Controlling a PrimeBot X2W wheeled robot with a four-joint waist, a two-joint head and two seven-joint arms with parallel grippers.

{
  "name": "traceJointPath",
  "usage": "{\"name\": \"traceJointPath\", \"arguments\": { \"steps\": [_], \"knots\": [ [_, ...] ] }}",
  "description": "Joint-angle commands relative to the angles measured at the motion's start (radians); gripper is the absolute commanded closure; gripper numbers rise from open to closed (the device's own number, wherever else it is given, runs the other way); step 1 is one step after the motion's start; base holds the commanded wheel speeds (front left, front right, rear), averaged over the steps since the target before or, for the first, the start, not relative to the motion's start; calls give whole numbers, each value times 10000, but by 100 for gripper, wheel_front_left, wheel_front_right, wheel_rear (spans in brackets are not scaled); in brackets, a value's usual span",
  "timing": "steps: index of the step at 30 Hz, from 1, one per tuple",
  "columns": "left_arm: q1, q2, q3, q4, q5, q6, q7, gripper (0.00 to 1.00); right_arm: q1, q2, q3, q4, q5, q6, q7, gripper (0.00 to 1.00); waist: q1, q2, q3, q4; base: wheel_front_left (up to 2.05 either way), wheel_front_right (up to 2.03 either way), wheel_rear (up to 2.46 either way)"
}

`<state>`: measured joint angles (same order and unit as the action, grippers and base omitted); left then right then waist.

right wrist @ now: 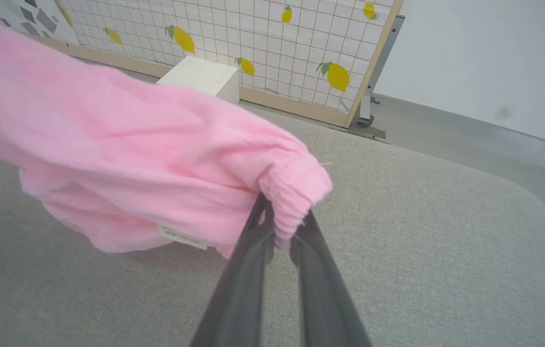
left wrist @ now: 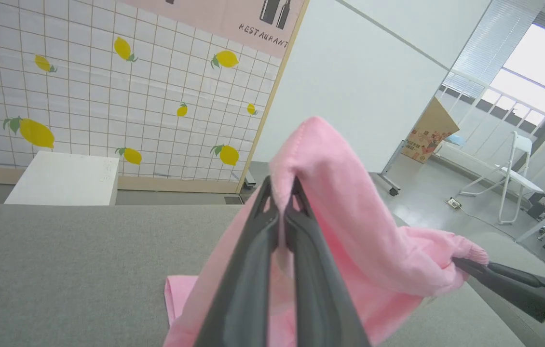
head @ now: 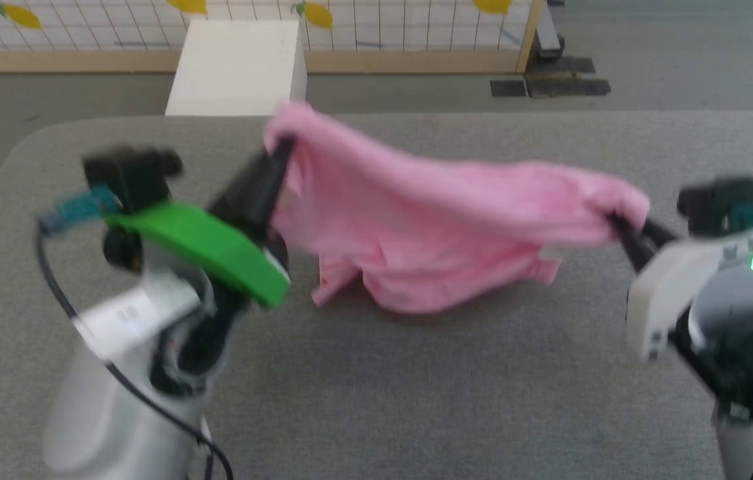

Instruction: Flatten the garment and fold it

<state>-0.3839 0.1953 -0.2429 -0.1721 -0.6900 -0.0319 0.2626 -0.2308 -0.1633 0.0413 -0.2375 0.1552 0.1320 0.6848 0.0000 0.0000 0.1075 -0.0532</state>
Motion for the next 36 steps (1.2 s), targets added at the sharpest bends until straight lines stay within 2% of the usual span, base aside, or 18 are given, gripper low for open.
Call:
{"name": "traceJointPath", "arguments": {
  "steps": [1,4,7,14,19,23,28,33,36],
  "knots": [
    [-694,42,216,225,-251,-59,42,100,-750,-161,117,269,194,-13,149,100,0,0,509,-67,0,0,0],
    [-2019,35,600,877,-434,-52,57,100,-2326,-419,391,1004,441,-13,291,100,0,0,1104,-97,0,0,0],
    [-3505,216,840,1702,-102,-23,-149,100,-4061,-446,617,1895,549,-13,80,100,0,0,1802,-146,0,0,0],
    [-6412,289,1559,3525,492,47,-1822,100,-7312,40,753,3986,-89,-13,-1708,100,0,0,2869,-254,0,0,0],
    [-7280,378,1730,4385,708,-211,-2897,100,-8309,336,755,5044,-604,-13,-3084,100,0,0,3084,-229,0,0,0],
    [-6926,383,1580,4959,744,-445,-3299,100,-8131,466,851,5802,-634,-13,-3615,100,0,0,2923,-120,0,0,0],
    [-5254,574,1074,5336,838,-643,-3103,100,-6977,310,1300,6444,-161,-13,-3497,100,0,0,2400,25,0,0,0],
    [-2861,819,784,4945,631,-648,-2431,100,-5288,-107,1857,6279,624,-13,-2755,100,0,0,1657,124,0,0,0],
    [-1183,997,784,4361,334,-424,-1785,100,-3989,-436,2123,5734,1059,-13,-2266,100,0,0,1152,189,0,0,0]
  ]
}}
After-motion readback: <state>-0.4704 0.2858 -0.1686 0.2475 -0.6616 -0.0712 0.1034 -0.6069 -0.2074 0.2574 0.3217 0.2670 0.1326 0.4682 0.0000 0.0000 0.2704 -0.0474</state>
